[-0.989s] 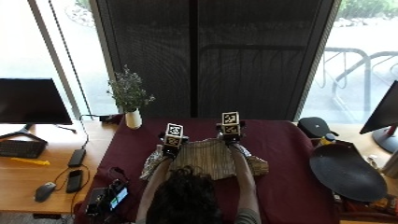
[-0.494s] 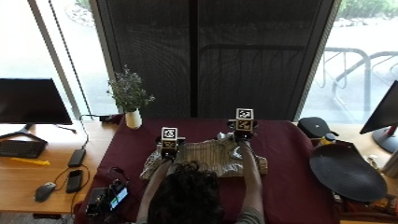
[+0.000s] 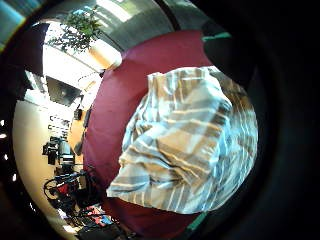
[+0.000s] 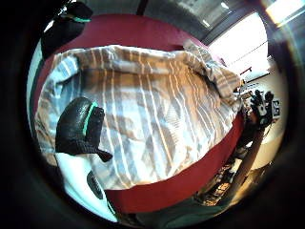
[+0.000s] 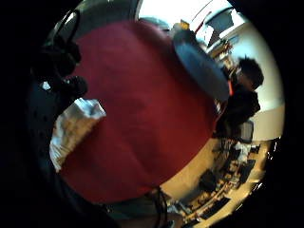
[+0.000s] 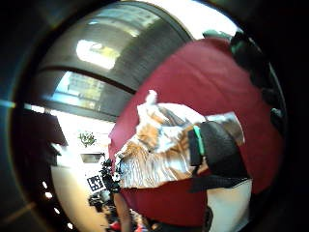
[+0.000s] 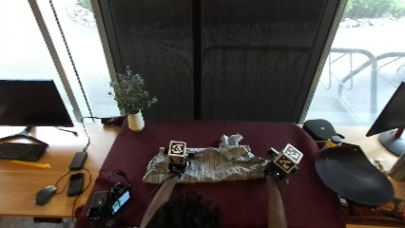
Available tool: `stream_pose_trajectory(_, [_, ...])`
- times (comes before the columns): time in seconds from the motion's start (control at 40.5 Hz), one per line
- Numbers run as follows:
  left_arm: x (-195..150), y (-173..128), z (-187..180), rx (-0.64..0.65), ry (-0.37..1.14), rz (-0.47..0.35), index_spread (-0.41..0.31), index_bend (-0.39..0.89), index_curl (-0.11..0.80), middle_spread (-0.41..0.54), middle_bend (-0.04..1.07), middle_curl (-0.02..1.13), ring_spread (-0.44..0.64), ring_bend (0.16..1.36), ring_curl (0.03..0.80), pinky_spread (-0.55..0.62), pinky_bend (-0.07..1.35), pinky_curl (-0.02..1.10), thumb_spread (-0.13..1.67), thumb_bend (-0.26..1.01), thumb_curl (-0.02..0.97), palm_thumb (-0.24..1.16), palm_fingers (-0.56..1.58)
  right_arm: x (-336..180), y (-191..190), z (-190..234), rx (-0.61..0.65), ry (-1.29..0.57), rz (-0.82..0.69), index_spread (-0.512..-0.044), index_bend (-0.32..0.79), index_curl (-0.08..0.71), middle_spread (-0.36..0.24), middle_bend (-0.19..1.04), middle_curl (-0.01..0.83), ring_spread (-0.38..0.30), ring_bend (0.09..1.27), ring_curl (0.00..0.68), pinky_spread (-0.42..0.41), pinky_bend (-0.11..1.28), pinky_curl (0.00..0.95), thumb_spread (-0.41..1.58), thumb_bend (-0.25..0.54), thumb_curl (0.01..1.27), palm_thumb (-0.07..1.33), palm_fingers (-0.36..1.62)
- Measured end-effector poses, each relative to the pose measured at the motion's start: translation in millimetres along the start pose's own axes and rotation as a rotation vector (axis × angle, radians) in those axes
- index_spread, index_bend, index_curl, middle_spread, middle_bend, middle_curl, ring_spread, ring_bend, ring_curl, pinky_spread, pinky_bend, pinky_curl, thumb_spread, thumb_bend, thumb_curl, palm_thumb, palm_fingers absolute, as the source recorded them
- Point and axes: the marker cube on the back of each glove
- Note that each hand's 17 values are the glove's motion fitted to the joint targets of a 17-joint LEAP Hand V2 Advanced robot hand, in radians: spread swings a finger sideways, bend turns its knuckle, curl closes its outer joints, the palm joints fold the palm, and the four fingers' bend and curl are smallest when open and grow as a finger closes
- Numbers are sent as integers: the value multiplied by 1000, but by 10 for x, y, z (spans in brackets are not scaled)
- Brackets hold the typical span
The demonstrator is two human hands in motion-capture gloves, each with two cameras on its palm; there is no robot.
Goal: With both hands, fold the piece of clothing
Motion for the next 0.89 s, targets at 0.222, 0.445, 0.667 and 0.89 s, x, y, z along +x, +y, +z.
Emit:
stream_pose_trajectory(0.222, [101,177,316,-80,40,-7,-158,158,361,-146,222,441,-55,527,358,164,277,370,1225,-35,295,588,600,-79,101,354,-45,-353,-54,-265,-133,80,-78,138,392,-131,747,449,-176,823,419,1141,-64,349,606,801])
stream_pose_trajectory(0.445, [152,581,640,-462,207,-28,-125,144,366,-96,205,455,119,406,335,261,297,391,1426,-24,232,438,401,145,231,521,-150,-102,122,-322,-39,-5,-80,151,374,-130,901,475,-223,978,436,1206,-11,333,543,788])
stream_pose_trajectory(0.667, [133,519,610,-467,246,-21,-106,164,373,-48,169,424,241,380,312,327,336,393,1553,-11,181,310,342,-275,226,375,-71,-410,-61,-282,209,157,-174,140,347,-199,767,433,-301,801,378,1132,115,423,876,1086])
stream_pose_trajectory(0.89, [-62,382,-33,-497,439,-171,-110,185,389,-54,248,437,255,388,312,350,273,371,1559,41,207,389,457,-993,351,-218,161,-701,-214,-309,-17,114,-232,174,364,-240,783,448,-330,814,386,910,115,507,1043,994])
